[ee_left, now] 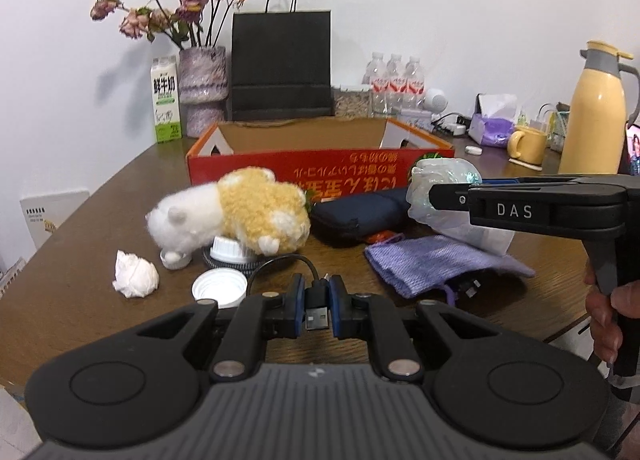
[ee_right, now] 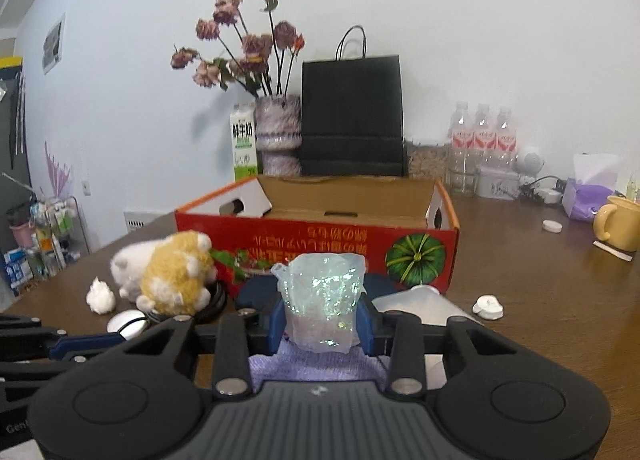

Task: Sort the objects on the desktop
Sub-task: 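Carry the cable and the bag with both grippers into the cardboard box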

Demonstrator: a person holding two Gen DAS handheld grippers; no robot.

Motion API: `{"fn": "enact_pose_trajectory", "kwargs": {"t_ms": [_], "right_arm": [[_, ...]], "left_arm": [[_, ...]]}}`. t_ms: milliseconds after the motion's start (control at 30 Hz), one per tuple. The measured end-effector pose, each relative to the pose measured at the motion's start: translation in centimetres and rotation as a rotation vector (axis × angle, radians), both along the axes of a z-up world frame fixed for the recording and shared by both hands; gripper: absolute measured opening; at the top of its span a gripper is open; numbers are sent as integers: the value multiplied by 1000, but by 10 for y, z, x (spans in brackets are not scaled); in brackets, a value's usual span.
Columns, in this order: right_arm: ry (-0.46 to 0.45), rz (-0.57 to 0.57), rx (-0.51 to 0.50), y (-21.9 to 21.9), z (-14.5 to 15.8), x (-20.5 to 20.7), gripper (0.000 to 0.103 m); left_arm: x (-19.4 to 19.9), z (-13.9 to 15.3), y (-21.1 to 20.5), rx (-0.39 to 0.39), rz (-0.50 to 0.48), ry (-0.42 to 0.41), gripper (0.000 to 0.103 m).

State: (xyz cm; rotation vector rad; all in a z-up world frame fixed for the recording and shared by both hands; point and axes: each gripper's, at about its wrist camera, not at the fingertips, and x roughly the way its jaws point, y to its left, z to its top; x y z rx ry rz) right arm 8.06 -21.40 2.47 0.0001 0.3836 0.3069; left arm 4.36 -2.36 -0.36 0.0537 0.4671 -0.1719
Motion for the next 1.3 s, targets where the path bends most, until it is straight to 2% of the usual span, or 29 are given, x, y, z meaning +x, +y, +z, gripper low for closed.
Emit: {"fn": "enact_pose_trajectory", "kwargs": {"t_ms": [133, 300, 467, 600, 733, 867, 1133, 1300], "right_arm": [[-32, 0, 9, -4, 13, -5, 35], [-90, 9, -4, -5, 37, 4, 35], [-115, 6, -13, -3, 71, 41, 35], [-80, 1, -18, 1, 95, 90, 35], [-9, -26, -29, 4, 110, 150, 35], [106, -51, -34, 9, 109, 212, 35], [314, -92, -113, 31, 70, 312, 35], [400, -127, -148, 35, 41, 348, 35]], "left_arm": [[-8, 17, -1, -5, -21, -51, 13], [2, 45, -6, 11, -43, -162, 13], [46, 83, -7, -1, -55, -224, 13], [100, 114, -3, -13, -40, -215, 13], [166, 131, 1, -8, -29, -131, 13], [231, 127, 3, 19, -10, -21, 13], [329, 88, 7, 75, 21, 177, 13], [370, 57, 7, 114, 26, 265, 13]]}}
